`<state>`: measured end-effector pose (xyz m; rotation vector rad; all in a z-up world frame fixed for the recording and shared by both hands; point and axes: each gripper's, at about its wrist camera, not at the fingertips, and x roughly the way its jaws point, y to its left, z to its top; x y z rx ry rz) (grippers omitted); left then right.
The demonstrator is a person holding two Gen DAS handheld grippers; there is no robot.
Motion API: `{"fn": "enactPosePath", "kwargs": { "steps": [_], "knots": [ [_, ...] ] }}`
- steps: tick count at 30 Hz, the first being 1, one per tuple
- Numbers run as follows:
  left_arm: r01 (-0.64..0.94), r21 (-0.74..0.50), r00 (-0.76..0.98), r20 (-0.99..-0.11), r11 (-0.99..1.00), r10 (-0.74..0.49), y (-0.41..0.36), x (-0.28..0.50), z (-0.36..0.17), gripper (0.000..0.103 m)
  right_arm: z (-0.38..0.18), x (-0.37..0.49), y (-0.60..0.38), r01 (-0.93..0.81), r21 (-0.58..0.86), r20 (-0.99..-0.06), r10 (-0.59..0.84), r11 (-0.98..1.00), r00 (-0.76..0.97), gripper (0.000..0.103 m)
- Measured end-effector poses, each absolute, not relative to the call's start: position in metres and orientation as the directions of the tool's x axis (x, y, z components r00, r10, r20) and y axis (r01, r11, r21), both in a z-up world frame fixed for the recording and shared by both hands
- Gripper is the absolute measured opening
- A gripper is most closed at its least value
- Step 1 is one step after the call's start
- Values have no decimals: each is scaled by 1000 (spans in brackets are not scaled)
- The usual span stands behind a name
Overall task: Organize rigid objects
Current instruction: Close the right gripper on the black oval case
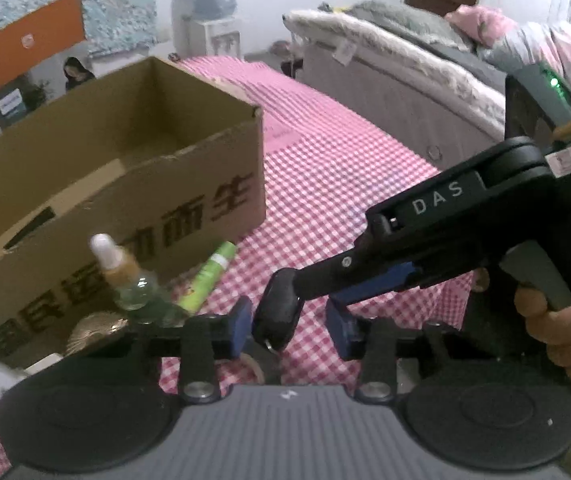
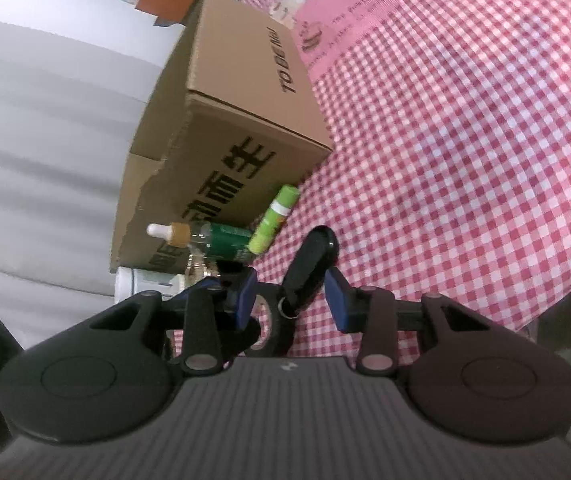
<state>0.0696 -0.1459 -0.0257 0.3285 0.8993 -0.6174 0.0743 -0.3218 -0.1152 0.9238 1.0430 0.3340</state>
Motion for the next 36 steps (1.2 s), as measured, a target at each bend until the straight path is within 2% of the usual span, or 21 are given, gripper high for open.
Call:
{"fn": "enactPosePath", "kwargs": {
  "steps": [8, 20, 27, 36],
  "knots": [
    [628, 23, 419, -853, 778, -312, -157, 84, -48, 38, -134, 89, -317, 204, 796, -591, 659, 570, 465, 27],
    [607, -20, 359, -885, 794, -296, -155, 103, -57, 39, -138, 103, -319, 201, 825, -553, 683, 528, 478, 27],
    [625, 4, 375, -879, 781, -295, -160, 102, -58, 42, -136, 106, -322, 191, 835, -539, 695, 516, 475, 27],
    [607, -18, 391, -863, 795, -319, -152, 105, -58, 32, -129, 109, -318, 159, 829, -537, 686, 536, 491, 28]
  ]
}}
